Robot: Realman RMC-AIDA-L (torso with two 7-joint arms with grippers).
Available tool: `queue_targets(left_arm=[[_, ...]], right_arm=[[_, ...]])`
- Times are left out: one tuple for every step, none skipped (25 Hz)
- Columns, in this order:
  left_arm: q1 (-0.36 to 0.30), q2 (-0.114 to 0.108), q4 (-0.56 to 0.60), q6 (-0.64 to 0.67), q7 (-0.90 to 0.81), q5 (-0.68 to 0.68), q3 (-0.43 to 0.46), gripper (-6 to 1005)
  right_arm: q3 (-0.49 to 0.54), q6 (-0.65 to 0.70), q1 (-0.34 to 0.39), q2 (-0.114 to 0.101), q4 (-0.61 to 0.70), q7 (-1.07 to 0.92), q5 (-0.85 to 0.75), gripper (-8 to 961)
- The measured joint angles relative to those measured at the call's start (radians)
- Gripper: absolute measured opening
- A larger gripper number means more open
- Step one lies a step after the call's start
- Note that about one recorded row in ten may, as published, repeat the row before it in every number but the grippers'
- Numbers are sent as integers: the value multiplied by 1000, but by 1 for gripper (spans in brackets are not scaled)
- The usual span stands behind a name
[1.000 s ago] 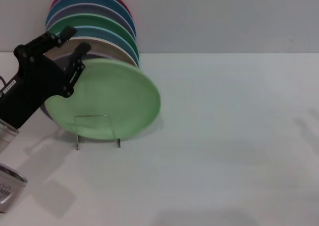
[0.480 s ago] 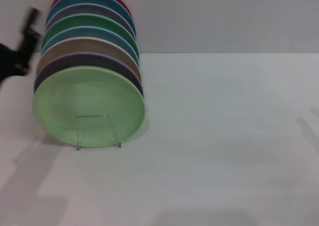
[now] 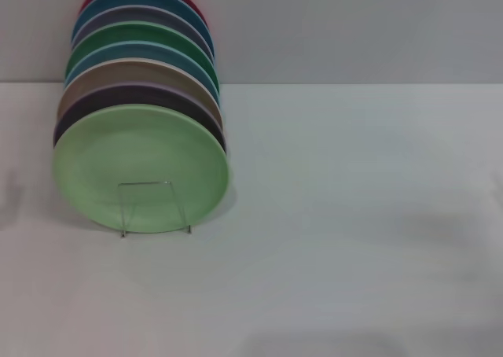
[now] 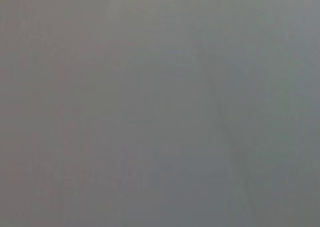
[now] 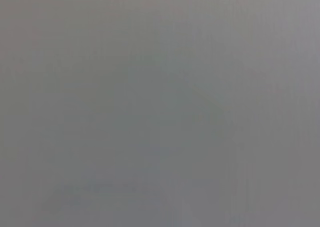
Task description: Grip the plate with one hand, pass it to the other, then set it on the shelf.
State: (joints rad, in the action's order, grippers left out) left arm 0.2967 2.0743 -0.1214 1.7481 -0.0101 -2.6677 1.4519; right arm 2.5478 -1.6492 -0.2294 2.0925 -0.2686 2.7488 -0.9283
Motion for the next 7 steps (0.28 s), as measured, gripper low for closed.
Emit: queue_targets(left_arm=[[0,0,0,0,0,0,0,667],[-18,1,5,-27,-14,6,-13,676],[-30,1,2,-39,-19,7,-21,685],[-47,2,-2,-56,-22,9,-30,694],[-47,2,-2,-56,-22,9,-30,694],[-54,3,-2,-65,-20,10,-31,694],[-62,4,5,-72,-13,9,-35,694]], right_arm=[[0,0,0,0,0,0,0,619],[6,44,-13,0,14,-4,35,619],[6,44,-13,0,14,-4,35,620],[7,77,-31,0,39,-8,89,620],[7,88,-41,0,55,-9,116,620],[7,88,-41,0,55,-9,116,620],[7,107,-59,0,81,-9,165,620]])
